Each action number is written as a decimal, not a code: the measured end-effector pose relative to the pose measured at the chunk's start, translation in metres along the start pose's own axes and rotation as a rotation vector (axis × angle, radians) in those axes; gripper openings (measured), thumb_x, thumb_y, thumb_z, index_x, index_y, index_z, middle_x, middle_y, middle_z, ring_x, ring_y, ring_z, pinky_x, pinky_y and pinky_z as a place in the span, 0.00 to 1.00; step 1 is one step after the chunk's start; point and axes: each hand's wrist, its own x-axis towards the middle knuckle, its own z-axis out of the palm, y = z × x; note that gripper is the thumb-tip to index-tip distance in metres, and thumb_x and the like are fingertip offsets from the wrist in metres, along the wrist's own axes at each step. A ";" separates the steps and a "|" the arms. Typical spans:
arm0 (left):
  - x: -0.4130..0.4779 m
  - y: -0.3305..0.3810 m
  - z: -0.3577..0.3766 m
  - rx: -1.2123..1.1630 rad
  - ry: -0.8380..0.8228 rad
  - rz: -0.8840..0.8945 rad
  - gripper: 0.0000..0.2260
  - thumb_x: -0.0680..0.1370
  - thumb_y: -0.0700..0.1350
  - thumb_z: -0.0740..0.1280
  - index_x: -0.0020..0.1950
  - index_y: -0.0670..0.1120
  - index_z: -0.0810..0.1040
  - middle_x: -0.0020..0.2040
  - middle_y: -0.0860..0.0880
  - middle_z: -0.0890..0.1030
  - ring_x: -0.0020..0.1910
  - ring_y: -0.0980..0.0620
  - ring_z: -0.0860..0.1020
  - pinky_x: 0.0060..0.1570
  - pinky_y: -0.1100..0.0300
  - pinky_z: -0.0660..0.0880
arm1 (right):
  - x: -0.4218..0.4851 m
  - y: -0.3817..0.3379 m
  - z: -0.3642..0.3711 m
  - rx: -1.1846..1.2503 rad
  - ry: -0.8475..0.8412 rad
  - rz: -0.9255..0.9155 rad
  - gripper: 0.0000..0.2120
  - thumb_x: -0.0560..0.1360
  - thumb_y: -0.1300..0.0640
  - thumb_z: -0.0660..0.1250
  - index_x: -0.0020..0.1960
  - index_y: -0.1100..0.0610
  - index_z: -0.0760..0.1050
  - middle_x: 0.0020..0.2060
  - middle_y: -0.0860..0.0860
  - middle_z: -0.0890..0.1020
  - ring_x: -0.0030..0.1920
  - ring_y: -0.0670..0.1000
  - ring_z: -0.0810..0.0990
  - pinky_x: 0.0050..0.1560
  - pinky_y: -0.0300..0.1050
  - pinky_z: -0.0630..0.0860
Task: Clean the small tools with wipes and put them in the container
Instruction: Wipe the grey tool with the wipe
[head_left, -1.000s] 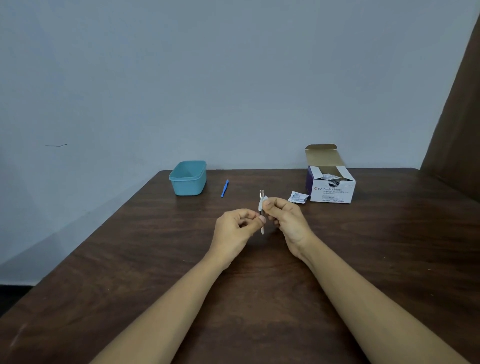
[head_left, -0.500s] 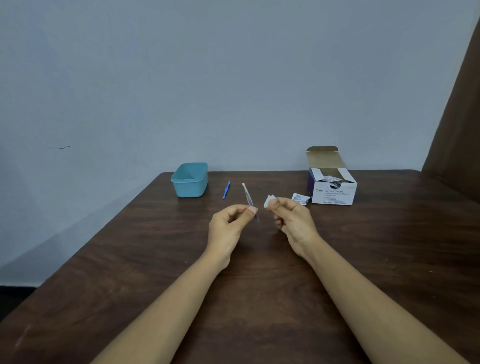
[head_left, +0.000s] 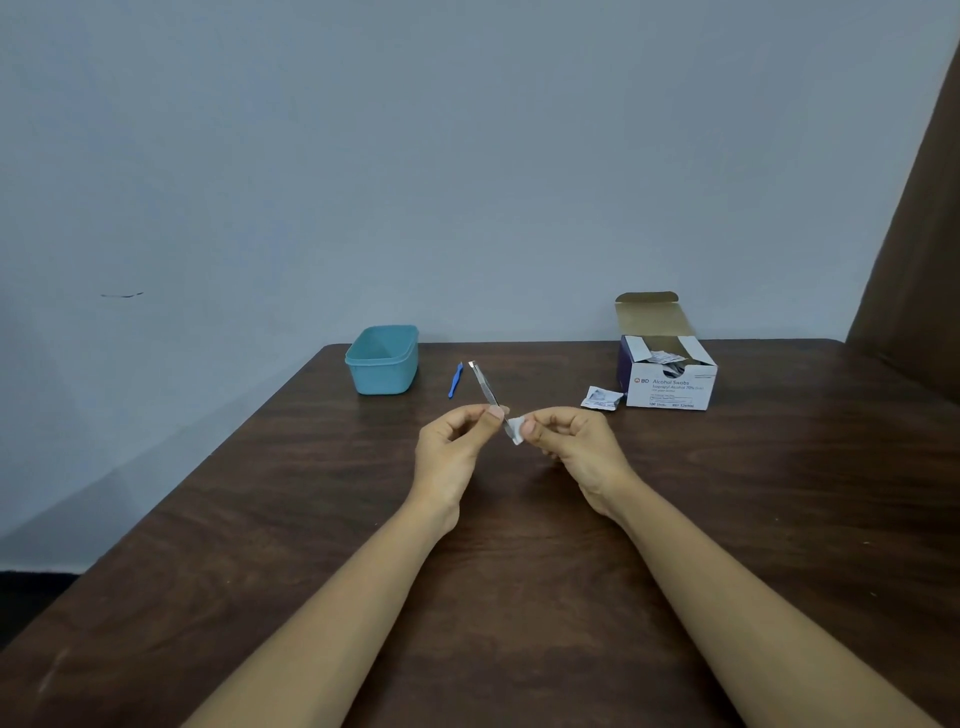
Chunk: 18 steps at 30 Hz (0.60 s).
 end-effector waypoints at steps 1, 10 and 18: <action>0.000 0.000 0.000 0.005 0.002 -0.004 0.07 0.76 0.45 0.70 0.52 0.45 0.85 0.45 0.54 0.84 0.34 0.66 0.76 0.49 0.53 0.76 | 0.000 0.000 0.000 0.004 -0.006 -0.004 0.08 0.74 0.62 0.70 0.50 0.65 0.81 0.36 0.50 0.82 0.31 0.37 0.75 0.34 0.29 0.70; 0.003 -0.005 0.000 0.001 0.010 0.022 0.07 0.76 0.44 0.71 0.51 0.44 0.84 0.46 0.54 0.85 0.37 0.69 0.77 0.40 0.69 0.71 | 0.000 0.002 0.000 0.008 -0.082 -0.013 0.04 0.74 0.61 0.70 0.47 0.60 0.82 0.34 0.47 0.83 0.32 0.38 0.75 0.37 0.32 0.70; 0.003 -0.006 0.000 0.031 -0.014 0.040 0.06 0.75 0.44 0.72 0.50 0.45 0.84 0.44 0.53 0.85 0.40 0.66 0.79 0.40 0.72 0.72 | -0.003 0.001 0.005 -0.056 -0.169 -0.081 0.03 0.73 0.58 0.71 0.44 0.58 0.83 0.41 0.53 0.85 0.45 0.46 0.82 0.50 0.36 0.76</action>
